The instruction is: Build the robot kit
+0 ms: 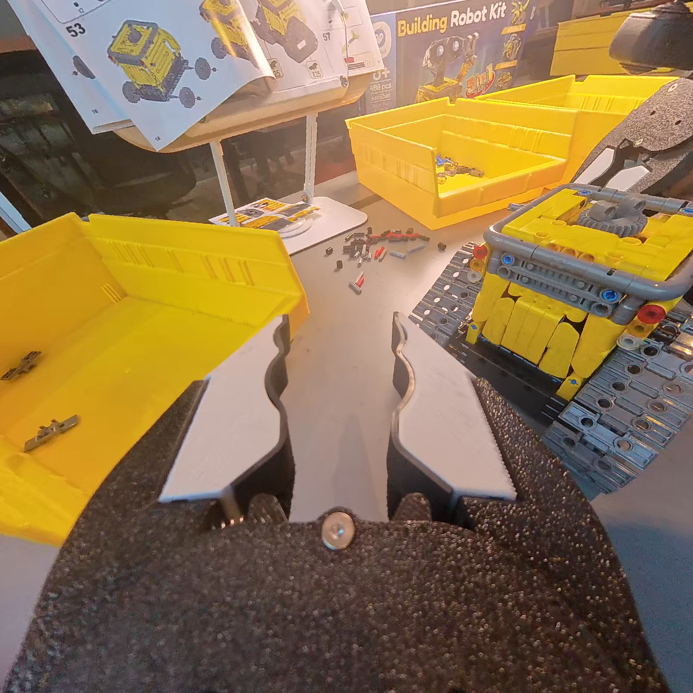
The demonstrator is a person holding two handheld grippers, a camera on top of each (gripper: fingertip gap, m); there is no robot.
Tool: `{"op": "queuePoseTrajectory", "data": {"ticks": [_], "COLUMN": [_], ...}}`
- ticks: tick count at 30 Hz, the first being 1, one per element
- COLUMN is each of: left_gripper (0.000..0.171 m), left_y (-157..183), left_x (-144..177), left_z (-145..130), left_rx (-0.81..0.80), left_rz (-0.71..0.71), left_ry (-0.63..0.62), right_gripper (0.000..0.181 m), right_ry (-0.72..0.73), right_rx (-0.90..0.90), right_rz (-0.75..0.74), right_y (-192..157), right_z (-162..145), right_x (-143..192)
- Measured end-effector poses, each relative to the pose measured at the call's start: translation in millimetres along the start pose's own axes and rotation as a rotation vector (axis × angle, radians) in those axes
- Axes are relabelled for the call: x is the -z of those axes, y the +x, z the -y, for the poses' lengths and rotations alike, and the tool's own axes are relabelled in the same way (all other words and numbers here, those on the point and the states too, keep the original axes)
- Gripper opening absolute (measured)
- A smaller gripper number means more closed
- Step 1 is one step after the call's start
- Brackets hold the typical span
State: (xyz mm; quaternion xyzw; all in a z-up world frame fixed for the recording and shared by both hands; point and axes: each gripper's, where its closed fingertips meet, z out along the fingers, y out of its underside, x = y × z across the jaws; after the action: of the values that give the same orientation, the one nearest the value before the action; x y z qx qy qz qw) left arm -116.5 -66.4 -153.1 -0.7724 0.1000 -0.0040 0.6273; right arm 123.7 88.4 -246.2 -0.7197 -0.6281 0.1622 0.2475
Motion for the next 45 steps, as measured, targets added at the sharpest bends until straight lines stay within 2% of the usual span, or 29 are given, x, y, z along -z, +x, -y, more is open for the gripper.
{"op": "queuePoseTrajectory", "data": {"ticks": [7,13,17,23,31,38,45], "left_gripper": [0.053,0.053,0.053,0.053,0.053,0.053,0.053], "left_y": [-0.2,-0.5,0.3,0.3,-2.6,-1.6,-0.8], "left_x": [-2.2,-4.7,-6.8,-6.8,-2.0,1.9,3.8], "left_z": [-2.9,-6.2,-8.9,-9.1,-2.7,2.1,4.3], "left_rx": [-0.007,-0.015,-0.023,-0.022,0.030,0.057,0.066], "left_rz": [0.007,0.015,0.015,0.014,-0.008,-0.039,-0.051], "left_ry": [-0.019,-0.040,-0.058,-0.059,-0.015,0.017,0.031], "right_gripper": [0.015,0.018,0.018,0.018,0.020,0.025,0.018], "right_ry": [0.065,0.347,0.464,0.390,0.287,0.169,0.134], "right_rx": [-0.011,0.031,0.095,0.201,0.254,0.272,0.255], "right_rz": [-0.004,-0.002,0.013,0.104,0.148,0.187,0.233], "right_y": [8.9,8.2,-2.2,-24.6,-27.5,-28.0,-27.1], "right_z": [5.7,55.3,87.7,126.9,170.6,172.9,166.6], "right_x": [3.7,34.4,36.3,-21.3,-89.7,-115.7,-113.0]}}
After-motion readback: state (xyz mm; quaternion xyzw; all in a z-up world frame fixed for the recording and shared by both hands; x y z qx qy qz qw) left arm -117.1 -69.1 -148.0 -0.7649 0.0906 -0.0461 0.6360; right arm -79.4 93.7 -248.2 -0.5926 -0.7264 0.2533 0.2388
